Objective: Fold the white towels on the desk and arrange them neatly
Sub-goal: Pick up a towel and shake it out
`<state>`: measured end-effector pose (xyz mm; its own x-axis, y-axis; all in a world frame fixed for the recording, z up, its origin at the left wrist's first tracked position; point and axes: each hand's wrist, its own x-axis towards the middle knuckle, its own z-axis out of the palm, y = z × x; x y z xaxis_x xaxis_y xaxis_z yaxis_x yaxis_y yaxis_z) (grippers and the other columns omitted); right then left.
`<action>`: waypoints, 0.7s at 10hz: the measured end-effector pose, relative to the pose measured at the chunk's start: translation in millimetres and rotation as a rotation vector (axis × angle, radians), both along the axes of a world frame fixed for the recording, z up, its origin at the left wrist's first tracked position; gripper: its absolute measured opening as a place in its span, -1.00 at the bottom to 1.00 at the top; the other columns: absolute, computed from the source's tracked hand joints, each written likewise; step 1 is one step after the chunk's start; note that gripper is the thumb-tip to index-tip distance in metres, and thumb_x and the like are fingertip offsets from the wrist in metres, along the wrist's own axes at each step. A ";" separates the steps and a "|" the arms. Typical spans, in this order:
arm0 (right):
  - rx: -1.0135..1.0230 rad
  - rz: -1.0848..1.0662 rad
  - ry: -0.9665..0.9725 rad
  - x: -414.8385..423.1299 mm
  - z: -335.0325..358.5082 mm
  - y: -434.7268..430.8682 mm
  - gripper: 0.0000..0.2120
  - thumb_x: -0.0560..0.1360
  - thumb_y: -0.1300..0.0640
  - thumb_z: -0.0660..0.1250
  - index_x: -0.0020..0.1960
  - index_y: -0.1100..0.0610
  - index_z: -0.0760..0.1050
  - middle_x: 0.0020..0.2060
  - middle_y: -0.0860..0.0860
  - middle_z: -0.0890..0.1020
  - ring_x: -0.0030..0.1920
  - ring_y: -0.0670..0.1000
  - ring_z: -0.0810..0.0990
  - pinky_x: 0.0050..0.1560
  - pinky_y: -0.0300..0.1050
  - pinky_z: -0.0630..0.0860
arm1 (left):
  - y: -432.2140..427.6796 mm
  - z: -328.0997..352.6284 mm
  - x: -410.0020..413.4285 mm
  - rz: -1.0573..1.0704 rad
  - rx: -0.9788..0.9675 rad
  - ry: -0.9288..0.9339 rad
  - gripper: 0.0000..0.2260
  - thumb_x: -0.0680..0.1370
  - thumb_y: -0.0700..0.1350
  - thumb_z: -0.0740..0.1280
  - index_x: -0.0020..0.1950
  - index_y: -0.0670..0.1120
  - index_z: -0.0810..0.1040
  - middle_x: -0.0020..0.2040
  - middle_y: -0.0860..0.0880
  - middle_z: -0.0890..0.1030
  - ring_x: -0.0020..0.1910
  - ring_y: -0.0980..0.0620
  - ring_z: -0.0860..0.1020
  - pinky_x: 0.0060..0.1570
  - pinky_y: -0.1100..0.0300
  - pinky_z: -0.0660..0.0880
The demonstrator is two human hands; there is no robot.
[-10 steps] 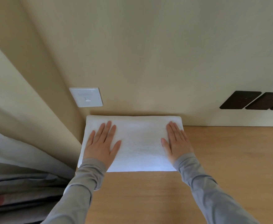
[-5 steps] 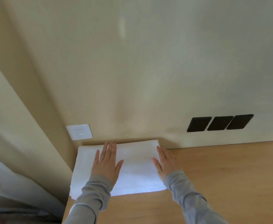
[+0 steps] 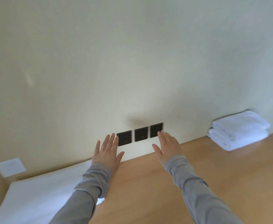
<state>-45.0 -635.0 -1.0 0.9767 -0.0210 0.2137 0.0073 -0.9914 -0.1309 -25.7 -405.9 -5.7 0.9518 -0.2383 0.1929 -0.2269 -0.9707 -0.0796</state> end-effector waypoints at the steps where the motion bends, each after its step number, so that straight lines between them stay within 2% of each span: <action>1: -0.016 -0.049 -0.042 -29.6 27.7 -68.0 -0.45 0.62 -0.11 -0.12 0.52 0.12 -0.08 0.52 0.02 0.03 0.51 -0.01 -0.02 0.50 -0.05 -0.08 | -76.6 22.0 -13.5 -0.073 -0.047 -0.014 -0.46 0.61 0.16 -0.13 0.54 -0.01 -0.14 0.56 0.07 -0.08 0.53 0.08 -0.14 0.47 0.02 -0.21; 2: -0.031 -0.109 -0.074 -62.6 51.6 -134.0 -0.46 0.62 -0.11 -0.11 0.52 0.11 -0.07 0.52 0.01 0.02 0.51 -0.02 -0.02 0.50 -0.06 -0.09 | -150.2 42.2 -29.4 -0.140 -0.092 -0.033 -0.47 0.62 0.16 -0.12 0.54 -0.02 -0.09 0.56 0.07 -0.02 0.53 0.08 -0.09 0.48 0.01 -0.17; 4: -0.062 -0.256 -0.146 -117.9 87.8 -246.3 -0.46 0.61 -0.11 -0.10 0.52 0.09 -0.04 0.52 -0.02 0.06 0.50 -0.06 0.01 0.49 -0.09 -0.06 | -268.2 72.2 -52.8 -0.253 -0.131 -0.040 -0.48 0.62 0.15 -0.13 0.54 0.00 -0.11 0.55 0.08 -0.02 0.52 0.10 -0.10 0.48 0.00 -0.19; 7: -0.084 -0.403 -0.144 -144.8 90.1 -363.6 -0.45 0.61 -0.13 -0.07 0.51 0.09 -0.03 0.52 -0.01 0.06 0.51 -0.05 0.01 0.49 -0.08 -0.06 | -405.5 82.6 -49.5 -0.448 -0.146 -0.036 -0.48 0.62 0.14 -0.11 0.54 -0.01 -0.10 0.55 0.07 0.01 0.53 0.09 -0.07 0.48 0.00 -0.18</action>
